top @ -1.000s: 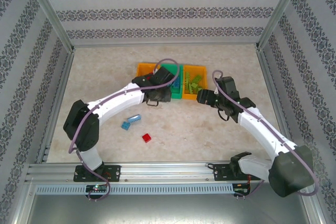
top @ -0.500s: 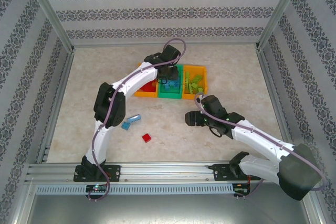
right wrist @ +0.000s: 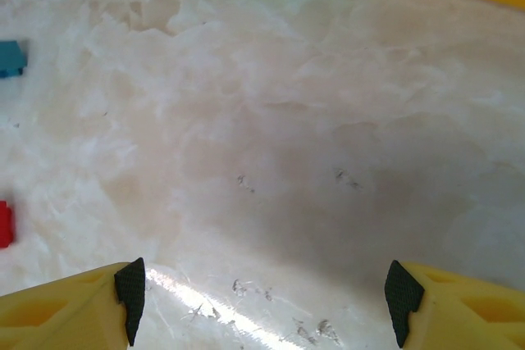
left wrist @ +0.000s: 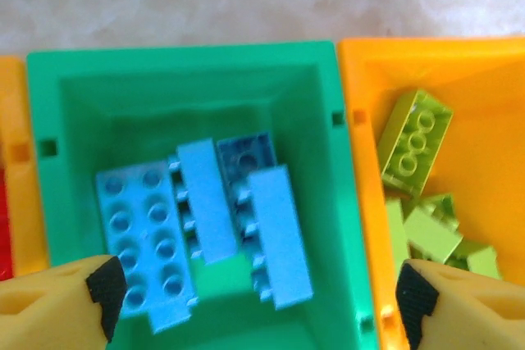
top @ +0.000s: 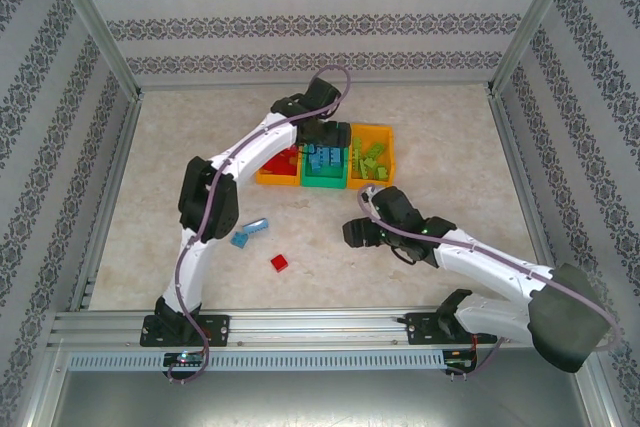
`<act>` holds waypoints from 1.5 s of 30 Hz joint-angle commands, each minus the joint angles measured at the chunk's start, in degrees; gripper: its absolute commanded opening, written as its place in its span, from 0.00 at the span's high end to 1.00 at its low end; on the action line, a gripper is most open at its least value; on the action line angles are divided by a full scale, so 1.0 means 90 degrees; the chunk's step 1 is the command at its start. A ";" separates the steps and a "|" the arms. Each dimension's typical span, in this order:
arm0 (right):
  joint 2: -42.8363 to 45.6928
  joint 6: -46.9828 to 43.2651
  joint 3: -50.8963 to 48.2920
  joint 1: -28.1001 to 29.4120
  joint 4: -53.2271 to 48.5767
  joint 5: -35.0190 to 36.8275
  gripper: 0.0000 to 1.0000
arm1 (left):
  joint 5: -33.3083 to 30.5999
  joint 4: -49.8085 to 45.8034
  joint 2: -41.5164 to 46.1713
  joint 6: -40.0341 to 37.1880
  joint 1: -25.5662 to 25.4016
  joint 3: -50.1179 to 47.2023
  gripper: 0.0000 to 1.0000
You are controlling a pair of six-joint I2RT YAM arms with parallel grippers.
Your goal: Sort the legos into containers by color
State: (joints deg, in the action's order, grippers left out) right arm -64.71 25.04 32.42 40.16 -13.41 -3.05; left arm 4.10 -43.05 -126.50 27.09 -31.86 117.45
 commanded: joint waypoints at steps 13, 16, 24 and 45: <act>-0.2830 -0.0286 0.2211 0.2798 0.0214 0.0579 0.16 | -0.1198 0.0739 0.3772 0.0178 0.0306 -0.3979 0.01; -0.3553 -0.0283 0.2777 0.3134 -0.0055 0.0832 0.16 | -0.1309 0.0786 0.4352 0.0307 0.0533 -0.4713 0.01; -0.4422 -0.0219 0.3257 0.3370 -0.0286 0.0903 0.20 | -0.1520 0.0743 0.5732 0.0486 0.1175 -0.6087 0.01; -0.4895 -0.0235 0.3995 0.3156 -0.0835 0.1154 0.70 | -0.1457 0.0526 0.6446 0.0291 0.1836 -0.7092 0.01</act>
State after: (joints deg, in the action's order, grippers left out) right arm -110.08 22.50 67.88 69.89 -19.97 6.59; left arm -8.01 -36.88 -69.91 30.44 -16.36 54.50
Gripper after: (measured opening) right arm 0.338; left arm 0.994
